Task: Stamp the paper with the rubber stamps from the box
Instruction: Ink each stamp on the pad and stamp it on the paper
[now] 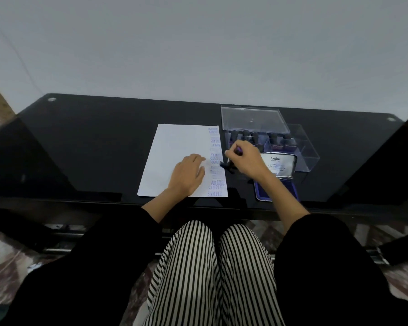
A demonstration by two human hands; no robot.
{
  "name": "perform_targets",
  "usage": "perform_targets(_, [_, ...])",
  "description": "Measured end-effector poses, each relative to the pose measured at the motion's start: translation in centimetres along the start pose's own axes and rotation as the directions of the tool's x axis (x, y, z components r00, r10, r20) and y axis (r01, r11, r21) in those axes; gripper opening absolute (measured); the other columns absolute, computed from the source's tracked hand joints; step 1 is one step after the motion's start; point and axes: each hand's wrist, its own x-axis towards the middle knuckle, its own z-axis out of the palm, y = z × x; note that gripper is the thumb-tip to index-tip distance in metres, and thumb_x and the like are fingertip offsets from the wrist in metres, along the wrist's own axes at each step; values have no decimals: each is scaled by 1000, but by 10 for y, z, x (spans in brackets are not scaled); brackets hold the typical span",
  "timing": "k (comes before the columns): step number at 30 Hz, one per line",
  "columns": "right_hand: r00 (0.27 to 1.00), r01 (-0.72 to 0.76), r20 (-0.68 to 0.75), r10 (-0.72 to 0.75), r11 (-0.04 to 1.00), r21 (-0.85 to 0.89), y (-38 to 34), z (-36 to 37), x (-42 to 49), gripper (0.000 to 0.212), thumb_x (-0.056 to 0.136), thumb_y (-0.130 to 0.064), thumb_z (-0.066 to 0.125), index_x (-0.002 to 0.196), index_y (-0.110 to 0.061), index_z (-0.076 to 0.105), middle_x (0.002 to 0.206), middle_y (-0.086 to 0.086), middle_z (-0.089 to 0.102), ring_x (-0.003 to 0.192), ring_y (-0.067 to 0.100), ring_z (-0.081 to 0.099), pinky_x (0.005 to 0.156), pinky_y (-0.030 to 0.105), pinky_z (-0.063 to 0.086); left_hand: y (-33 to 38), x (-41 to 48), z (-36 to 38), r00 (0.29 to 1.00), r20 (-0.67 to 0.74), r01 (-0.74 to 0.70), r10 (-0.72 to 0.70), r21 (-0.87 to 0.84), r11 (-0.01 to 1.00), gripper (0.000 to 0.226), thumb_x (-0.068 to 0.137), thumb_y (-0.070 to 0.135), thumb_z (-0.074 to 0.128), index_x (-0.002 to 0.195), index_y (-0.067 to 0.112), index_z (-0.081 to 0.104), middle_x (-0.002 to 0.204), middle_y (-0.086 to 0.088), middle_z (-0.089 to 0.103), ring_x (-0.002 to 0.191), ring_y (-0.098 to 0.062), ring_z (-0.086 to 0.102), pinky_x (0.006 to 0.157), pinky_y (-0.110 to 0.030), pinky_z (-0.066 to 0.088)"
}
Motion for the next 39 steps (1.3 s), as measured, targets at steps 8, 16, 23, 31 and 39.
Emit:
perform_targets(8, [994, -23, 105, 18, 999, 48, 1, -69, 37, 17, 95, -7, 45, 102, -10, 29, 82, -1, 35, 64, 11, 38, 55, 21, 38, 30, 44, -25, 993, -76, -90, 85, -61, 994, 36, 98, 16, 35, 132, 9, 45, 140, -6, 46, 128, -21, 44, 104, -31, 36])
perform_targets(16, [997, 1, 82, 10, 990, -140, 13, -91, 77, 23, 87, -10, 63, 101, -10, 45, 91, 6, 52, 87, 19, 50, 62, 19, 42, 52, 92, -25, 989, -21, -149, 148, -89, 985, 39, 99, 16, 36, 137, 7, 41, 142, -8, 43, 131, -22, 41, 106, -29, 34])
perform_targets(23, [953, -93, 243, 179, 940, -330, 27, -70, 93, 33, 84, -7, 67, 114, 2, 57, 112, 15, 57, 83, 23, 60, 59, 23, 51, 57, 113, 1, 980, 132, -143, 151, -69, 987, 50, 100, 24, 33, 147, 10, 22, 156, -7, 21, 146, -21, 15, 117, -32, 17])
perform_targets(31, [985, -44, 119, 128, 841, -540, 49, -49, 97, 27, 75, -17, 77, 99, -10, 68, 106, 12, 68, 100, 27, 63, 81, 34, 48, 50, 116, 21, 982, 123, -132, 144, -98, 986, 49, 101, 24, 28, 147, 7, 21, 157, -5, 19, 147, -17, 3, 118, -27, 7])
perform_targets(39, [1000, 2, -1, -3, 837, -547, 56, -36, 77, 25, 82, -19, 70, 105, -11, 67, 113, 11, 58, 103, 27, 59, 82, 33, 46, 51, 114, 22, 983, 120, -125, 137, -106, 987, 47, 102, 24, 24, 146, 7, 26, 157, -4, 19, 147, -16, 2, 118, -26, 5])
